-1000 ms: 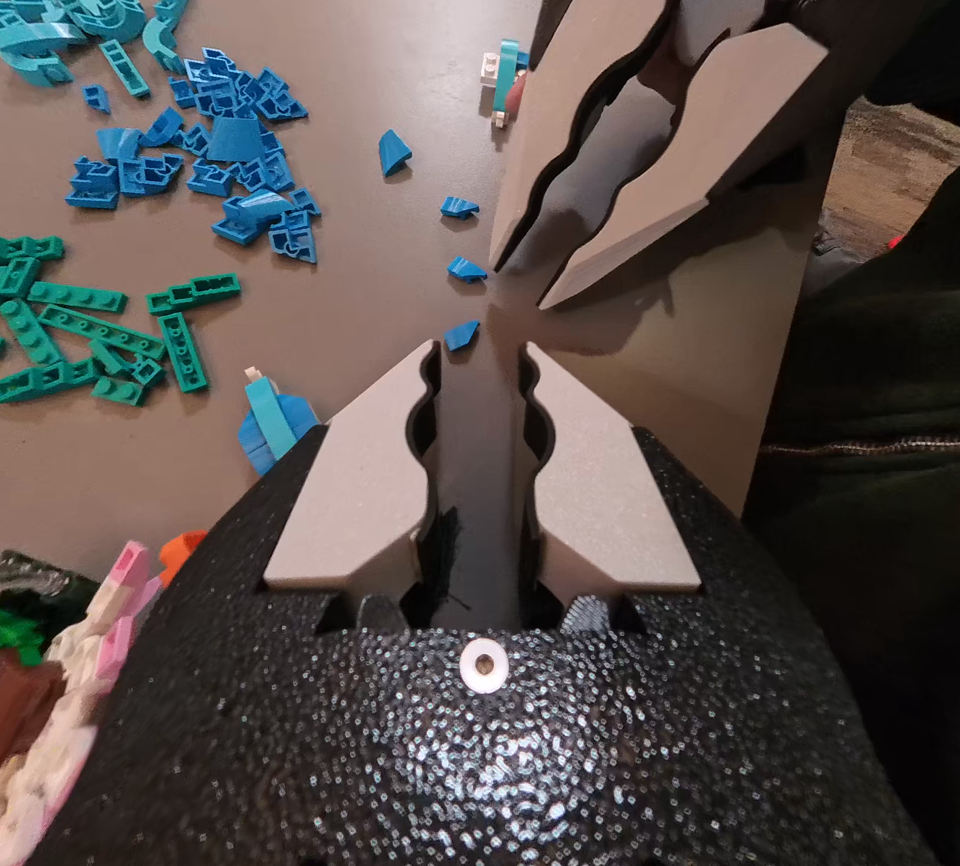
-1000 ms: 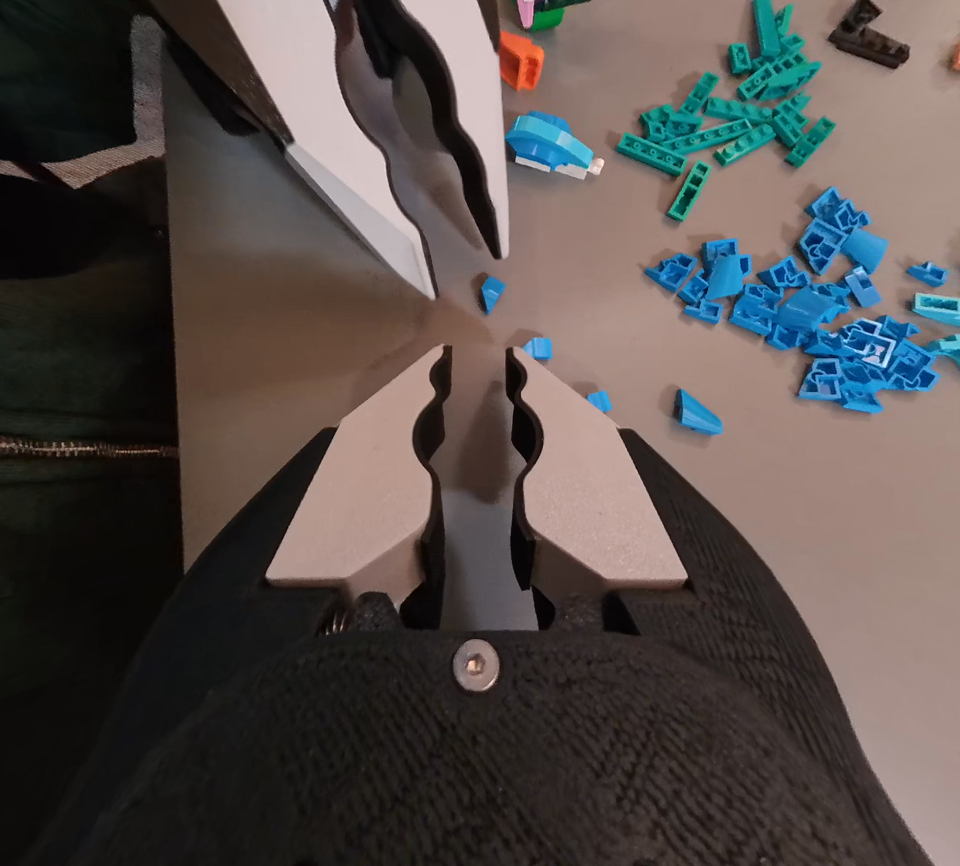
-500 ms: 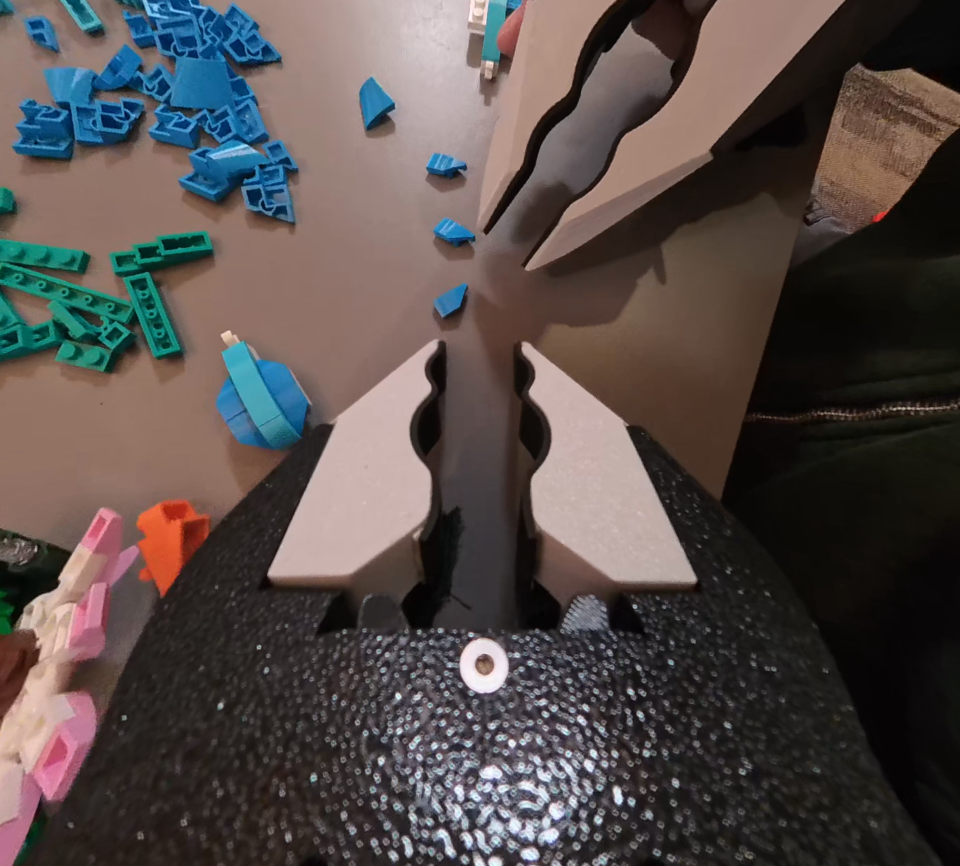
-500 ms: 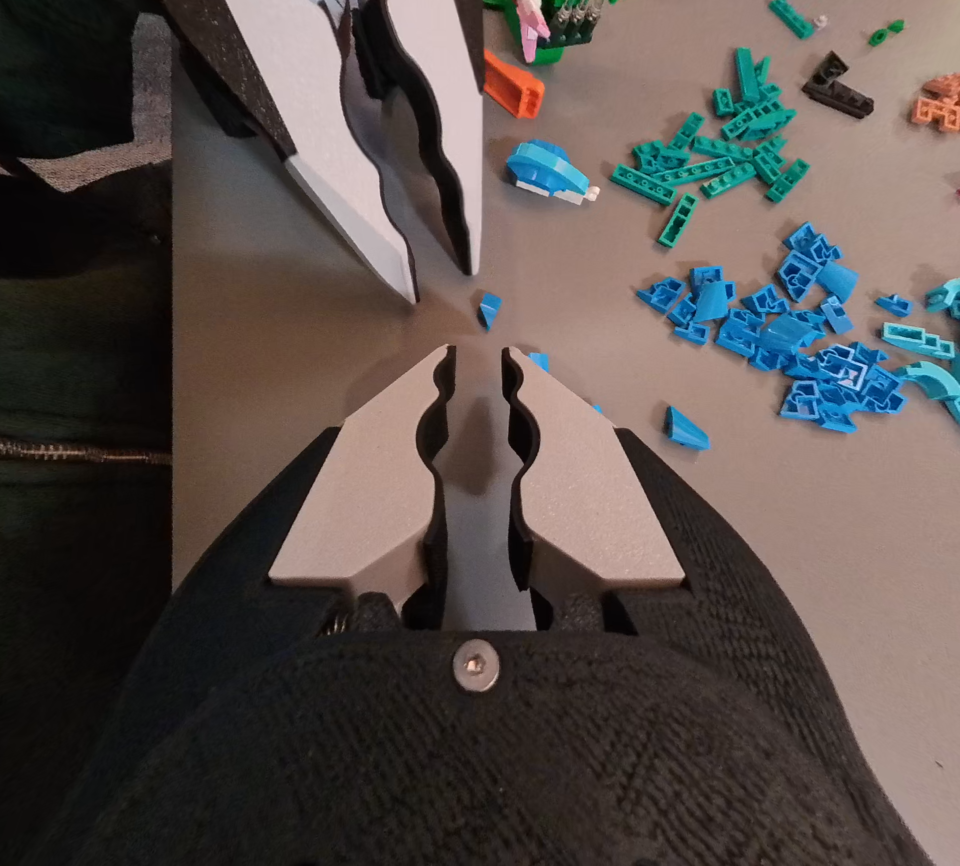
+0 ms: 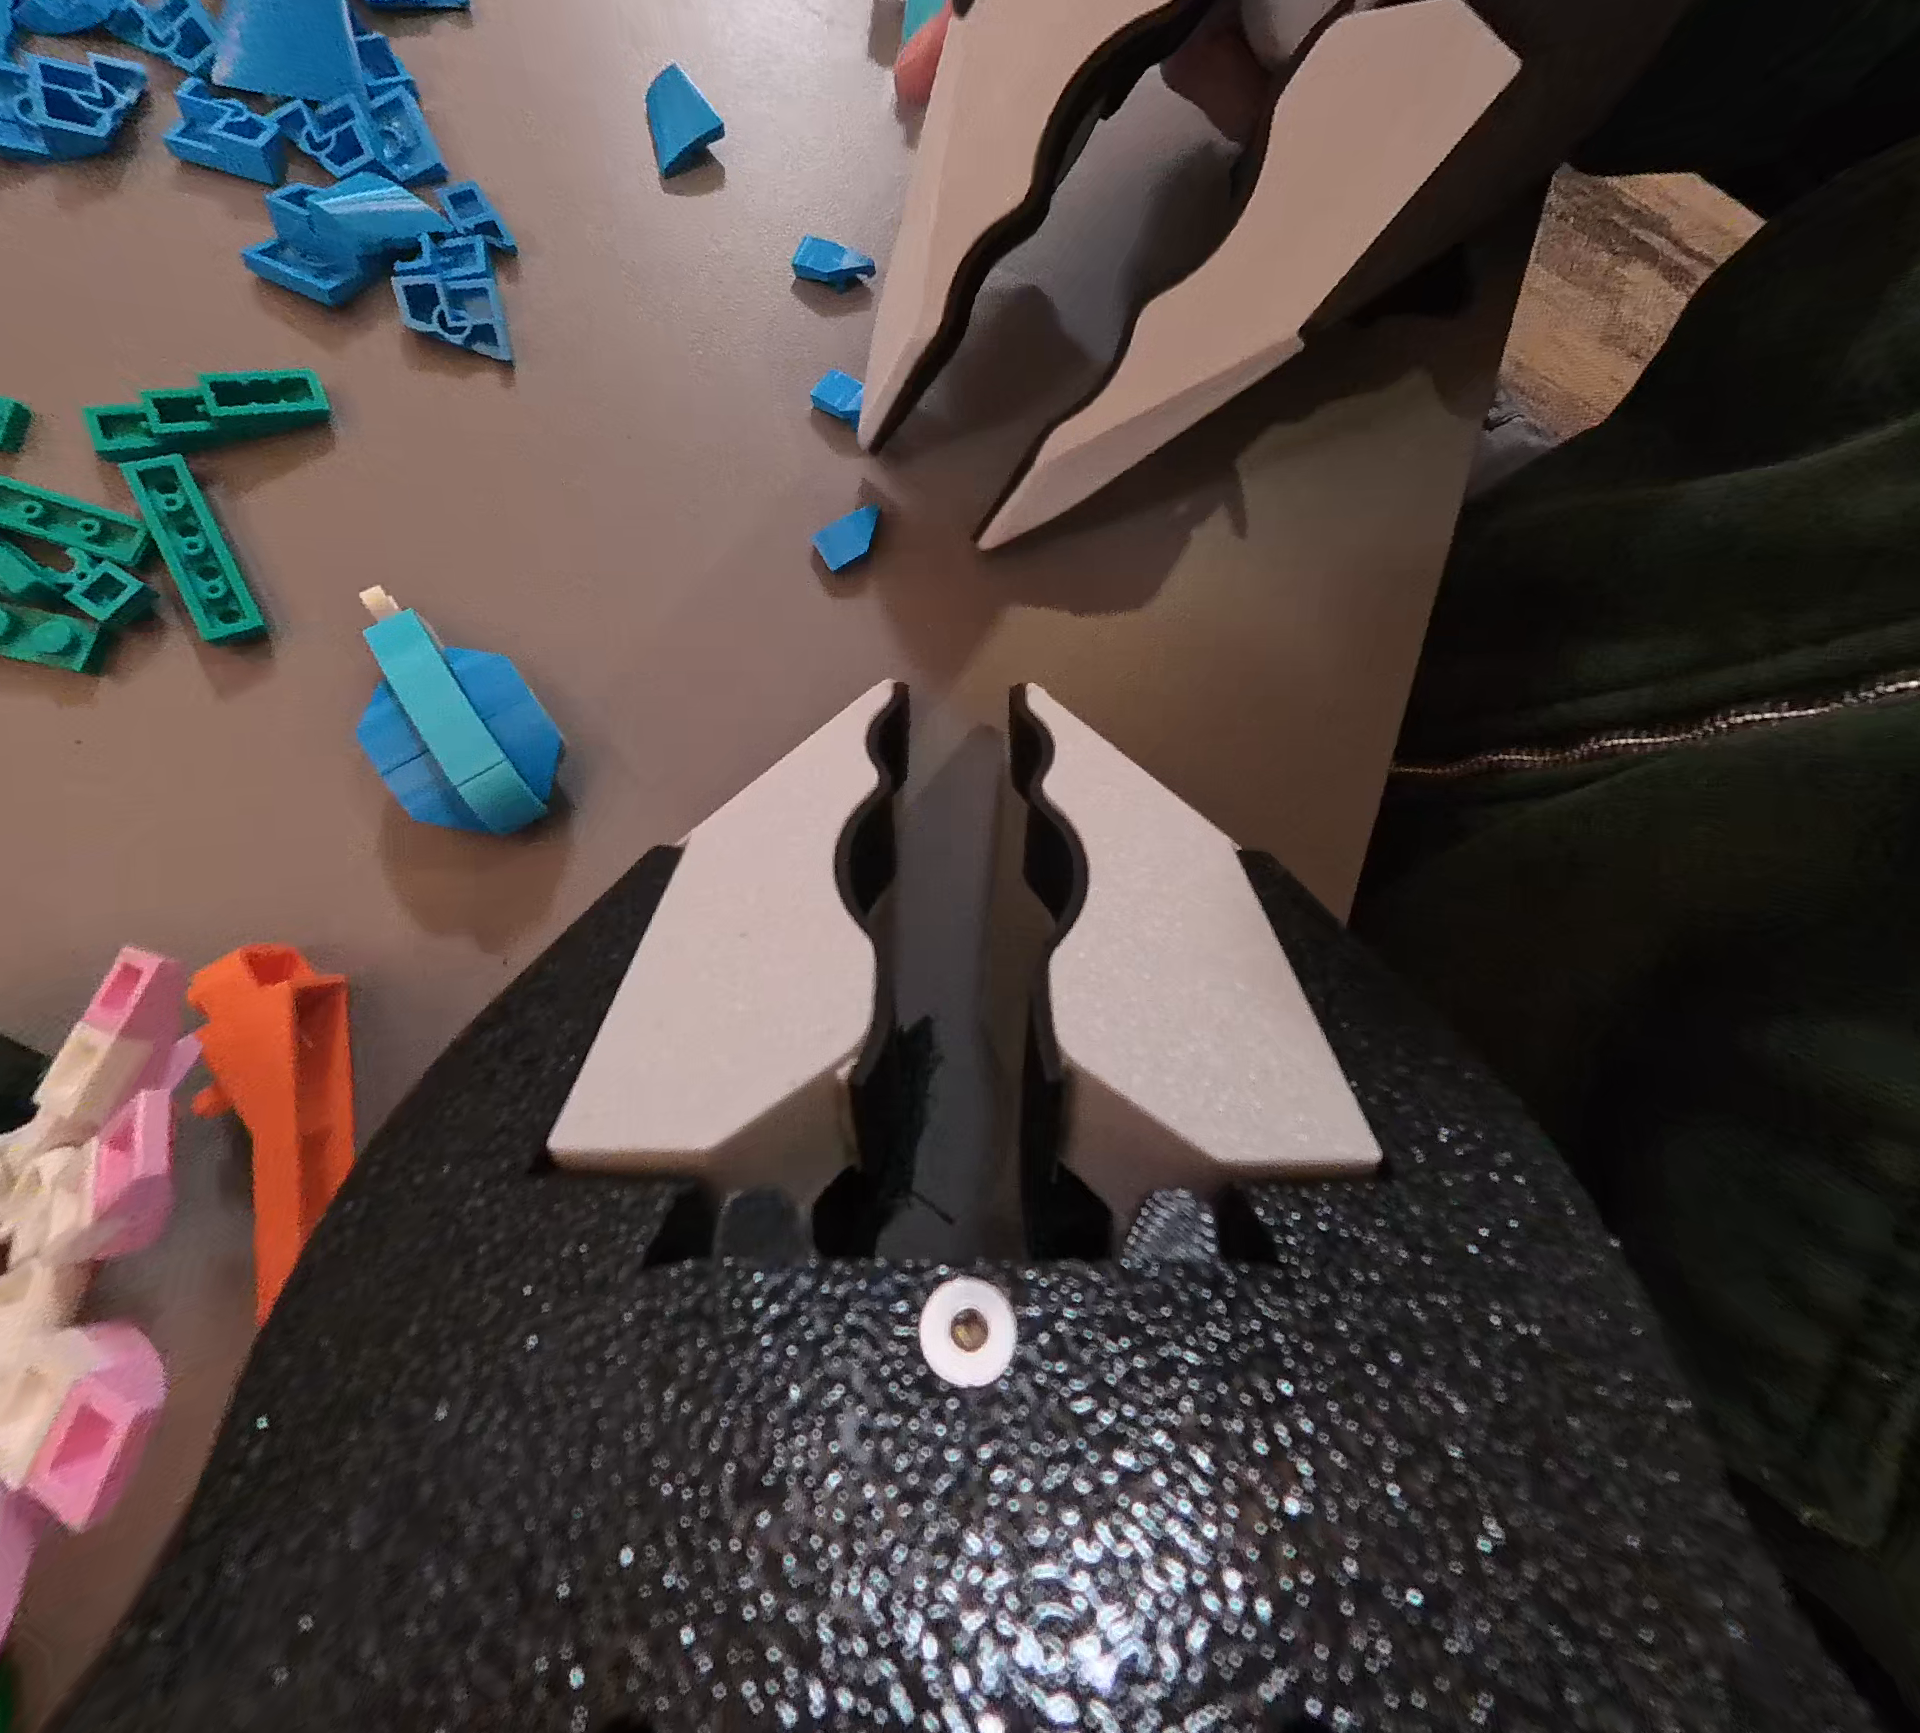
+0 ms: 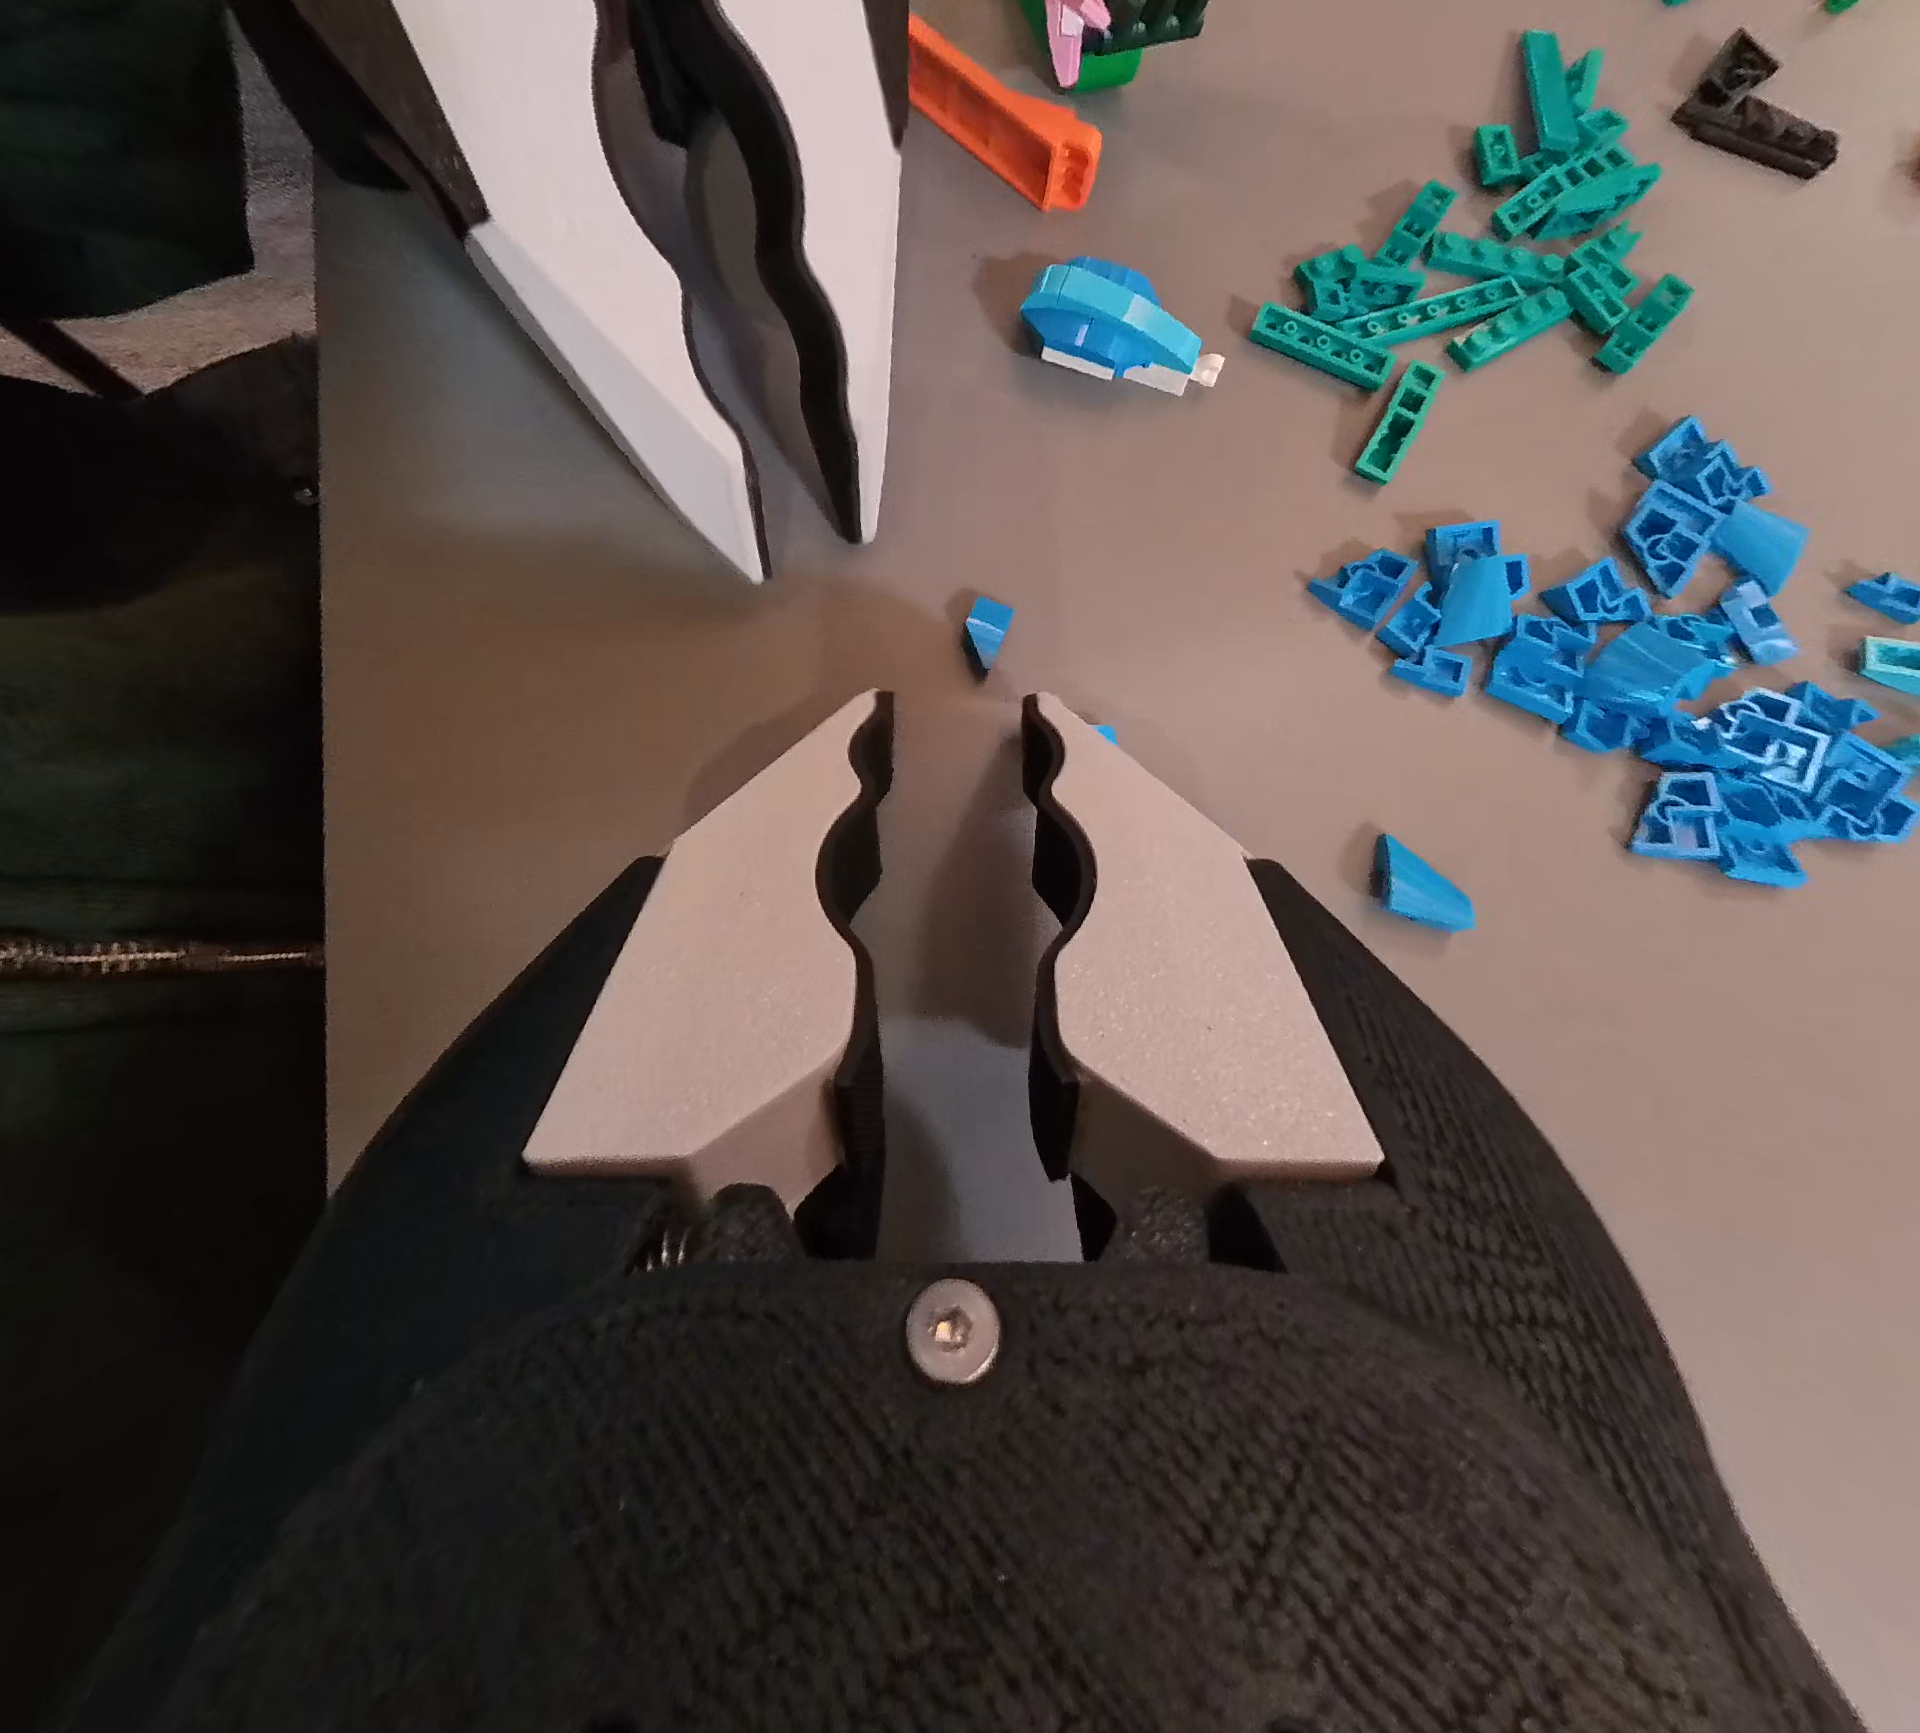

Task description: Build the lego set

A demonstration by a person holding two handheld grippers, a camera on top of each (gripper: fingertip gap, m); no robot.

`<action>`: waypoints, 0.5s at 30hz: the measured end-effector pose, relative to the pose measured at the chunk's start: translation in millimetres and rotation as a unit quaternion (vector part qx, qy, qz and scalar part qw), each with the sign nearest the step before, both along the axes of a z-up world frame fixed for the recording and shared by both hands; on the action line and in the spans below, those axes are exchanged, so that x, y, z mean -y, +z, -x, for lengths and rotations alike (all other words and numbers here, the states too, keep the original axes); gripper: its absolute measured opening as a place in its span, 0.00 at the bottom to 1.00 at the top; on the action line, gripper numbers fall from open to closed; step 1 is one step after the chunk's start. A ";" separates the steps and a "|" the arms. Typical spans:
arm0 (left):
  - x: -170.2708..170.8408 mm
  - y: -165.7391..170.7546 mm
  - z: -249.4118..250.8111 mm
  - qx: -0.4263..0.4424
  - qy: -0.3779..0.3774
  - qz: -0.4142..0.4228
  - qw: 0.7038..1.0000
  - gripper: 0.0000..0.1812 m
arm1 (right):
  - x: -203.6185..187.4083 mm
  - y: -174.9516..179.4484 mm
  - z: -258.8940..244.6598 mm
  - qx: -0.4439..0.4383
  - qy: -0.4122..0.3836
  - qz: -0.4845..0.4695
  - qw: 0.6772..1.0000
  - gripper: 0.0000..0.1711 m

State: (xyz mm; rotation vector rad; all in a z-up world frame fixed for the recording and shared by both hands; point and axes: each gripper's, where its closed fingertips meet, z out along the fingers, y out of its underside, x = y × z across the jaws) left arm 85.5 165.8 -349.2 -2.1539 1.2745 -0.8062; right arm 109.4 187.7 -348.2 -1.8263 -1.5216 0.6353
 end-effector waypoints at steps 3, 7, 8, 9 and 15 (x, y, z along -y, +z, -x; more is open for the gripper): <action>-1.0 0.0 -2.0 -0.003 0.000 -0.011 1.000 0.10 | 5.0 -0.5 4.5 -0.004 0.009 0.008 1.000 0.14; -3.8 1.8 -0.9 -0.002 0.008 -0.017 1.000 0.10 | 18.8 -0.3 17.0 -0.016 0.035 0.031 0.999 0.16; -3.7 1.3 -0.4 -0.004 0.008 -0.017 1.000 0.10 | 20.6 1.2 18.4 -0.019 0.039 0.030 0.999 0.16; -3.6 1.1 0.2 -0.006 0.008 -0.016 1.000 0.10 | 18.9 4.2 17.6 -0.024 0.037 0.020 0.999 0.15; -2.1 2.1 -1.1 -0.009 0.007 -0.018 1.000 0.09 | 2.6 2.7 10.5 -0.017 0.005 0.016 1.000 0.17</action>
